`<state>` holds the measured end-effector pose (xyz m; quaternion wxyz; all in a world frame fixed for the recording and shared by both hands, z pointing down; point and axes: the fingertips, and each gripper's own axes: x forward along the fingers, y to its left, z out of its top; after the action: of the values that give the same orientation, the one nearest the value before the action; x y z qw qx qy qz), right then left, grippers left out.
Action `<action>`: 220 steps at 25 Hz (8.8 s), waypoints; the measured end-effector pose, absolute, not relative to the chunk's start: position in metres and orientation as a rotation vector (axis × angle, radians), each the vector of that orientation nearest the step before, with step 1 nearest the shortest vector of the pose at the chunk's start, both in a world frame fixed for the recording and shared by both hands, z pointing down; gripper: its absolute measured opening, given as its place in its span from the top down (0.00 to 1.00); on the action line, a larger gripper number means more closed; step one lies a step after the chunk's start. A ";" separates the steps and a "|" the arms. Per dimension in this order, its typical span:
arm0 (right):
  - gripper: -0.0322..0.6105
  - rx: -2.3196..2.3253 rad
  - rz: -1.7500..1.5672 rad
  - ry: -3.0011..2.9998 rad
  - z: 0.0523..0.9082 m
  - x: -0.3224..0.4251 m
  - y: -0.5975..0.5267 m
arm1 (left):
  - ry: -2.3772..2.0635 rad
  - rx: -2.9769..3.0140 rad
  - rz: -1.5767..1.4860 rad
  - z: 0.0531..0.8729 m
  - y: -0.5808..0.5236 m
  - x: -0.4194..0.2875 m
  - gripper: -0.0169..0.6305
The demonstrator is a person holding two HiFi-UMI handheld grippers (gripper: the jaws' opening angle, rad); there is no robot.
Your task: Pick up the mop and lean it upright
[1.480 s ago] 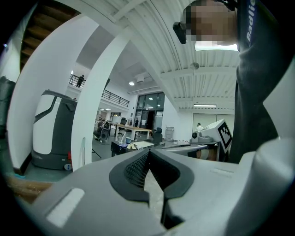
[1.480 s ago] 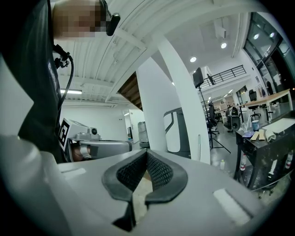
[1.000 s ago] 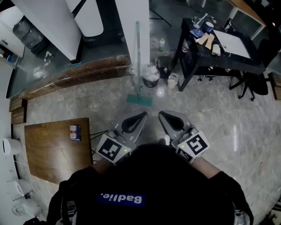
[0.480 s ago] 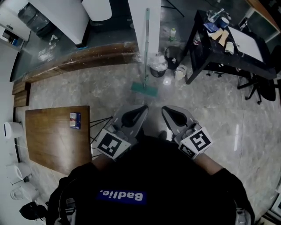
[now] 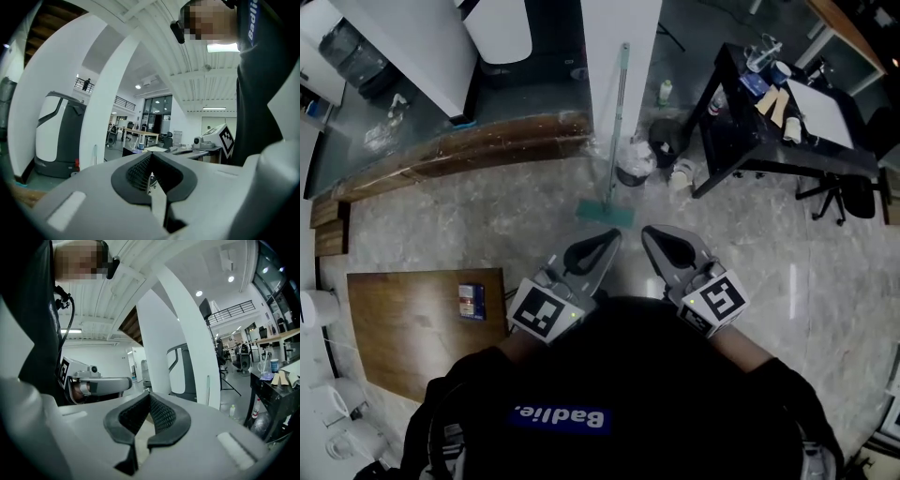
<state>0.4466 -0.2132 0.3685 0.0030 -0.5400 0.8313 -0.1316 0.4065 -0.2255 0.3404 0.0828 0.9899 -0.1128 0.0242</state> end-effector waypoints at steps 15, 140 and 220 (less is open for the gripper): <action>0.94 -1.823 -0.429 2.554 0.367 0.427 -0.334 | -0.336 2.891 0.006 0.341 -0.330 0.360 0.94; 0.59 -2.198 -1.228 2.467 0.655 0.682 -0.709 | -1.219 2.612 0.356 0.377 -0.401 0.334 0.94; 0.76 -1.804 -0.687 2.580 0.424 0.483 -0.434 | -0.671 2.904 0.035 0.346 -0.360 0.325 0.94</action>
<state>0.4832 -0.4342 0.4238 -0.0404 -0.5593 0.8001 -0.2129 0.3254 -0.3601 0.3456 0.0801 0.9711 -0.2244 0.0117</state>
